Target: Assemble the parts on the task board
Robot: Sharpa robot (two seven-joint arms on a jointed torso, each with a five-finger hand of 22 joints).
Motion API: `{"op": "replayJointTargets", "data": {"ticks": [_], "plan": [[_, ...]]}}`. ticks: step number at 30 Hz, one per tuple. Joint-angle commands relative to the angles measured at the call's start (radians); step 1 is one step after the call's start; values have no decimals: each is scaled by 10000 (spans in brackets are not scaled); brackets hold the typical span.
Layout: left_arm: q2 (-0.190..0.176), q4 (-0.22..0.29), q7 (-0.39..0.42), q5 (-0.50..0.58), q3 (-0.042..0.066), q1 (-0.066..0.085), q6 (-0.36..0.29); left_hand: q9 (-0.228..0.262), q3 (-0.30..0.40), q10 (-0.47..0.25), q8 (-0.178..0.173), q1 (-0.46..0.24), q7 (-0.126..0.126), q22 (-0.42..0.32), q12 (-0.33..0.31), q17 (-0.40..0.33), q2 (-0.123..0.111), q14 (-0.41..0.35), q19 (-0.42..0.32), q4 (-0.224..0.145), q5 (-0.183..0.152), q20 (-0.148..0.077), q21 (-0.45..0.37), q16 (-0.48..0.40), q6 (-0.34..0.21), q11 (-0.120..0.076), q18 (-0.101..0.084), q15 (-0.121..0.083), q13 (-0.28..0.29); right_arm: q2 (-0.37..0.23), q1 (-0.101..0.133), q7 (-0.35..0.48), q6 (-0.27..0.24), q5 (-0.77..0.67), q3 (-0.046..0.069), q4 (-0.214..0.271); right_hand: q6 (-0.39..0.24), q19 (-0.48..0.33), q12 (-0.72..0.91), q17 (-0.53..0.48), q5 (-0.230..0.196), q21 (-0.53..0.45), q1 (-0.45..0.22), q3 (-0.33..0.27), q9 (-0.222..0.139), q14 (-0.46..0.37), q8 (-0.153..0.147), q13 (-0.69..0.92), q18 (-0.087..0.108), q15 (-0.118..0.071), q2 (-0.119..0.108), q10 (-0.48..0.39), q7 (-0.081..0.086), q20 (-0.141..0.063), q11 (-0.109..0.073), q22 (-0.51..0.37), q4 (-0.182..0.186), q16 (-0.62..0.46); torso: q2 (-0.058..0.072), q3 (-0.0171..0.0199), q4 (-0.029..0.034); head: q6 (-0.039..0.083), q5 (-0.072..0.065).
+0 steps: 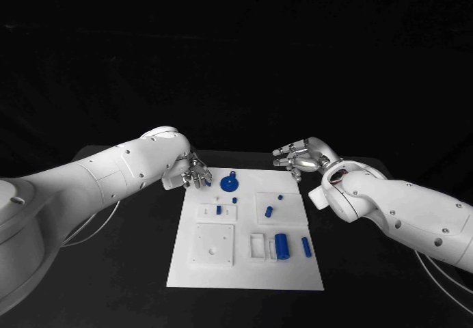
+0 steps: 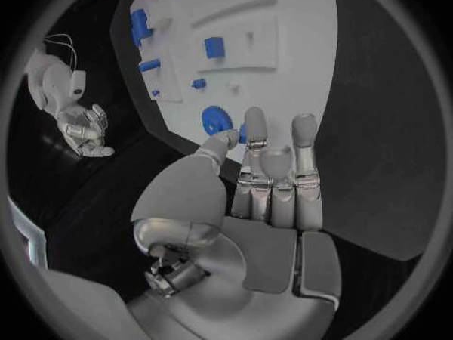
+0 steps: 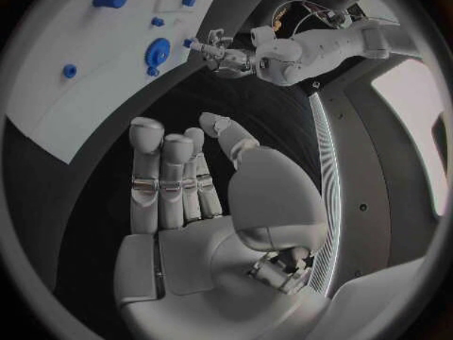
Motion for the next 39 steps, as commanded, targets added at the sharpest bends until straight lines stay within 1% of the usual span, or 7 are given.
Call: {"op": "replayJointTargets", "data": {"ticks": [1, 10, 15, 26, 32, 35, 39], "plan": [[-167, 410, -308, 29, 7, 89, 329, 31, 1067, 318, 23, -46, -645, 218, 78, 73, 32, 169, -93, -1170, 85, -10, 64, 92, 960, -249, -45, -91, -1, -20, -1, 54, 71, 5, 6, 14, 61, 250, 5, 10, -64, 12, -38, -62, -12, 12, -40, 13, 52, -60, 22, 37, 10, -93, -8, 564, 9, -3, -3, 3, 2, -14, 9], [-1017, 1968, -683, -23, -1, 325, 139, 85, 1105, 326, 30, -187, -671, 213, 226, 290, 15, 229, -109, -1282, 282, 0, 175, 190, 1042, -269, -23, -91, 33, -60, -2, 64, 57, 15, 7, -11, 69, 255, 2, 10, -73, -1, -28, -65, -12, 19, -40, 11, 52, -61, 29, 45, 9, -95, -11, 563, -7, -3, -86, 14, 78, -78, -15], [-1515, 2835, -818, -36, -62, 404, -187, 102, 1112, 331, 27, -263, -690, 210, 342, 431, 14, 298, -87, -1355, 359, -9, 235, 240, 1091, -284, -25, -100, 52, -72, -3, 71, 54, 18, 7, -49, 69, 255, 2, 10, -73, -1, -28, -65, -12, 19, -40, 11, 52, -61, 29, 45, 9, -95, -11, 563, -7, -3, -154, 24, 135, -118, -36], [-2453, 4595, -976, 225, -419, 436, -1513, 63, 1072, 334, 23, -346, -714, 206, 554, 549, 6, 369, -58, -1377, 416, 6, 288, 266, 1160, -275, -8, -91, 94, -99, -4, 89, 36, 18, 7, -166, 71, 258, -8, 4, -43, -4, -20, -37, -12, 21, -41, 6, 53, -63, 34, 47, 10, -97, -11, 564, -27, -10, -274, 6, 280, -249, -60], [-2595, 4929, -963, 291, -460, 378, -1988, 38, 1067, 335, 22, -367, -725, 208, 611, 622, 2, 400, -37, -1379, 446, 5, 313, 297, 1197, -283, -2, -95, 100, -102, -4, 92, 32, 18, 7, -166, 71, 258, -8, 4, -43, -4, -20, -37, -12, 21, -41, 6, 53, -63, 34, 47, 10, -97, -11, 564, -27, -10, -298, 14, 310, -295, -66], [-2643, 5039, -951, 304, -467, 321, -2159, 35, 1069, 335, 22, -368, -726, 208, 617, 632, 4, 404, -35, -1379, 448, 5, 316, 302, 1200, -284, -1, -96, 100, -110, -5, 90, 30, 18, 7, -167, 72, 261, -6, 7, -63, -5, -31, -26, -12, 25, -40, 7, 53, -64, 28, 54, 10, -97, -11, 565, -28, -7, -285, 4, 298, -293, -48], [-2669, 5163, -935, 276, -472, 257, -2317, 32, 1070, 335, 22, -369, -727, 208, 623, 642, 6, 408, -34, -1380, 450, 4, 319, 306, 1203, -285, -1, -97, 100, -118, -5, 87, 27, 17, 7, -166, 72, 261, -6, 7, -63, -5, -31, -26, -12, 25, -40, 7, 53, -64, 28, 54, 10, -97, -11, 565, -28, -7, -270, 24, 280, -283, -45]]}}
